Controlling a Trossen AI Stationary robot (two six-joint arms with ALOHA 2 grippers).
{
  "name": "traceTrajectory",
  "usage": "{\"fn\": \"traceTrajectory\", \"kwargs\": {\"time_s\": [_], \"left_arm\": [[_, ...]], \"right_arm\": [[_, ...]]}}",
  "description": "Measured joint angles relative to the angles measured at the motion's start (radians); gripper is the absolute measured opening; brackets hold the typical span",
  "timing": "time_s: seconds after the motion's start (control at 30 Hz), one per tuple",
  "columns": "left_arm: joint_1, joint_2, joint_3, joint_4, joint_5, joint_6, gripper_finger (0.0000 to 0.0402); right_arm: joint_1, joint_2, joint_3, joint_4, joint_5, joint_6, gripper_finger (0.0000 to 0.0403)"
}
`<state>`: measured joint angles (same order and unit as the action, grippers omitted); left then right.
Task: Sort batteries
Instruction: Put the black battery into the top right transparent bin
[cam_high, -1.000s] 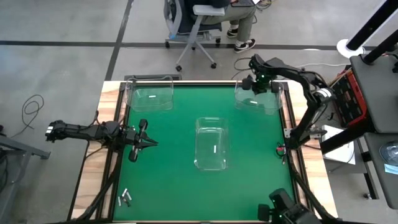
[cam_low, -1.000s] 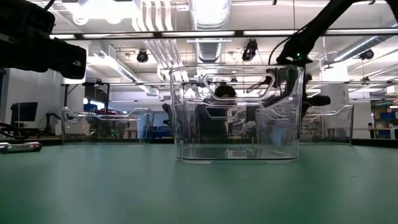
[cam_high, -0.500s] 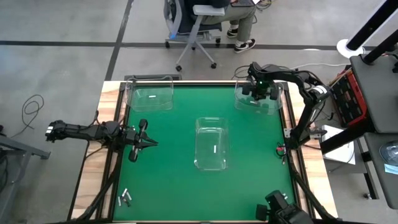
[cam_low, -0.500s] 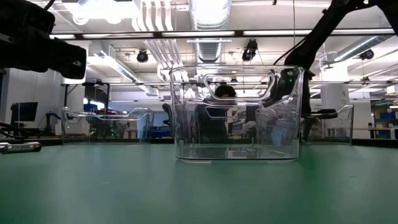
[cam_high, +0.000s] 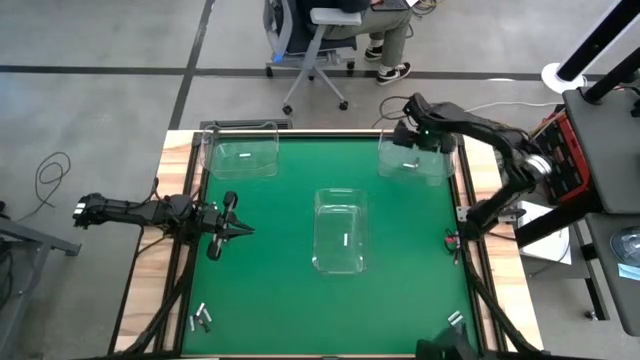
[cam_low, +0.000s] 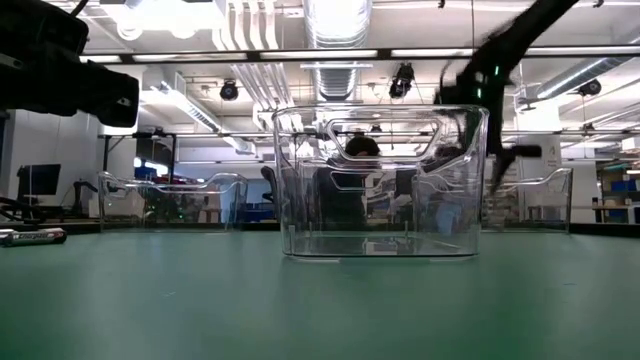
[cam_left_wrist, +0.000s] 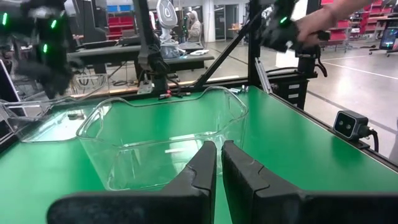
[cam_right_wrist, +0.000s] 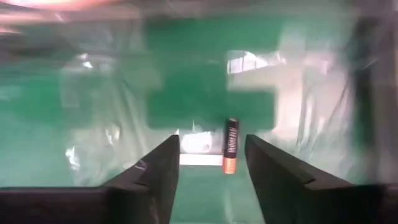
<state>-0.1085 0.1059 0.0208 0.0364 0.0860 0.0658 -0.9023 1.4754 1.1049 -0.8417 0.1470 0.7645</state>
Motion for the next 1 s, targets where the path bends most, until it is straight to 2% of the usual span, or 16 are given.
{"fn": "traceTrajectory", "kwargs": {"time_s": [0.1, 0.2, 0.3, 0.43, 0.53, 0.67, 0.83, 1.0], "left_arm": [[0.000, 0.000, 0.000, 0.000, 0.000, 0.000, 0.0007], [0.000, 0.000, 0.000, 0.000, 0.000, 0.000, 0.0007], [0.000, 0.000, 0.000, 0.000, 0.000, 0.000, 0.0007], [0.000, 0.000, 0.000, 0.000, 0.000, 0.000, 0.0007], [0.000, 0.000, 0.000, 0.000, 0.000, 0.000, 0.0007], [0.000, 0.000, 0.000, 0.000, 0.000, 0.000, 0.0007], [0.000, 0.000, 0.000, 0.000, 0.000, 0.000, 0.0007], [0.000, 0.000, 0.000, 0.000, 0.000, 0.000, 0.0007]], "right_arm": [[0.176, -0.121, 0.000, -0.012, 0.089, -0.014, 0.0198], [0.376, -0.213, -0.001, -0.054, 0.106, 0.007, 0.0195], [0.557, -0.253, -0.001, -0.203, 0.067, 0.110, 0.0187], [0.716, -0.264, -0.004, -0.500, -0.044, 0.234, 0.0183], [0.752, -0.265, -0.035, -0.635, -0.188, 0.215, 0.0190], [0.739, -0.257, -0.115, -0.641, -0.342, 0.122, 0.0200], [0.712, -0.187, -0.221, -0.607, -0.366, -0.037, 0.0203], [0.654, -0.058, -0.284, -0.592, -0.414, -0.244, 0.0203]]}}
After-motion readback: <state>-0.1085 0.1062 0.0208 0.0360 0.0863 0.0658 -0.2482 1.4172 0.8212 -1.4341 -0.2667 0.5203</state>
